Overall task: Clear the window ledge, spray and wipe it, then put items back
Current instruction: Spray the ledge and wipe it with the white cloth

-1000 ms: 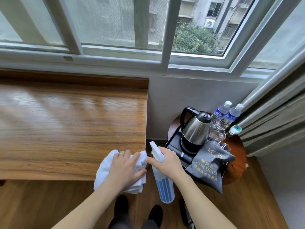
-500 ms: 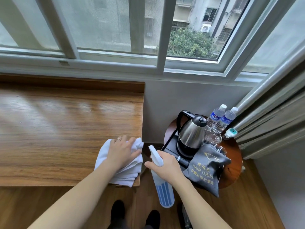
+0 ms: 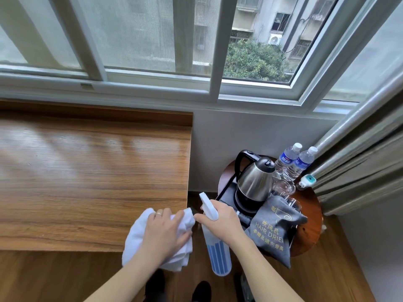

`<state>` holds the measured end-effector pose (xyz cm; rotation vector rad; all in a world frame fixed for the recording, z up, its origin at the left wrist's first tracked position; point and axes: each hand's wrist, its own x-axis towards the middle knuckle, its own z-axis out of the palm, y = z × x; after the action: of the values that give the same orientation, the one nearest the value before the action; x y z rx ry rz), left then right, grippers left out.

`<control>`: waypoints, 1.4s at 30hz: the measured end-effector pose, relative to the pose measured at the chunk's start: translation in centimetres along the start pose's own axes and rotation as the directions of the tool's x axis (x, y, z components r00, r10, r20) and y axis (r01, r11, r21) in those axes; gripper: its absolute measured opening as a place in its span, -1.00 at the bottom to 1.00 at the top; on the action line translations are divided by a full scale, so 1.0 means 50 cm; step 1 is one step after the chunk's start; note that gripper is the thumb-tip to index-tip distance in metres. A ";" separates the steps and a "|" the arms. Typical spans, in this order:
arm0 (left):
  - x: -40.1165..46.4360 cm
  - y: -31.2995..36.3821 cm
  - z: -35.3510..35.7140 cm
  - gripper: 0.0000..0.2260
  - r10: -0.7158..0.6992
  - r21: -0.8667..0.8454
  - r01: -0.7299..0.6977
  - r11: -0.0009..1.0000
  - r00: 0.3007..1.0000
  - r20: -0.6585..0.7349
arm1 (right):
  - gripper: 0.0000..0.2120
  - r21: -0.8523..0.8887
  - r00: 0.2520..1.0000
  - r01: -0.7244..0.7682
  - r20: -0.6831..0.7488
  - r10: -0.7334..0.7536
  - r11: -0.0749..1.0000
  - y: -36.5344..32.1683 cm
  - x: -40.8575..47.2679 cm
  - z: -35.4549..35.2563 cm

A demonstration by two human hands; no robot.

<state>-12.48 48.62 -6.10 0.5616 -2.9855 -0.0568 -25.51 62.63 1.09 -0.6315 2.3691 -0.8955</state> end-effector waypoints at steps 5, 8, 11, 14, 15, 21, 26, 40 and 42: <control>-0.048 0.007 0.006 -0.59 0.071 -0.060 -0.071 0.996 0.997 -0.002 | -0.68 -0.018 1.000 0.008 0.007 -0.008 1.000 -0.023 0.019 0.001; -0.027 -0.007 0.002 -0.61 0.094 -0.064 -0.095 0.993 0.996 -0.012 | -0.69 -0.016 1.000 0.016 0.000 -0.016 1.000 -0.039 0.030 -0.002; 0.012 -0.025 0.001 -0.62 0.094 -0.058 -0.096 0.994 0.995 -0.038 | -0.66 -0.020 1.000 0.014 -0.010 -0.014 1.000 -0.052 0.042 -0.004; 0.064 -0.054 -0.001 -0.62 0.065 -0.047 -0.068 0.997 0.996 -0.059 | -0.61 -0.012 1.000 -0.010 -0.029 0.009 1.000 -0.062 0.055 -0.004; 0.084 -0.065 -0.001 -0.61 0.050 -0.037 -0.052 0.998 0.997 -0.058 | -0.61 -0.013 0.999 -0.014 -0.038 0.014 1.000 -0.066 0.059 -0.004; 0.186 -0.116 -0.002 -0.54 0.038 0.012 -0.038 0.999 0.999 0.009 | -0.52 0.012 0.995 -0.040 -0.086 0.041 0.999 -0.094 0.072 -0.002; 0.227 -0.128 -0.002 -0.53 0.063 -0.024 -0.062 0.998 0.997 0.036 | -0.59 0.021 0.988 -0.050 -0.147 0.052 0.999 -0.116 0.077 0.006; 0.314 -0.142 0.025 -0.52 0.090 0.001 -0.091 0.996 0.993 0.078 | -0.64 0.160 0.974 -0.073 -0.202 0.105 0.984 -0.102 0.107 -0.025; 0.333 -0.137 0.024 -0.51 0.073 -0.011 -0.073 0.997 0.995 0.068 | -0.63 0.175 0.978 -0.051 -0.192 0.085 0.983 -0.093 0.122 -0.041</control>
<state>-25.55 36.19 -6.09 0.4580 -3.0673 -0.0846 -30.28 56.86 3.82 -0.4066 2.4383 -1.1616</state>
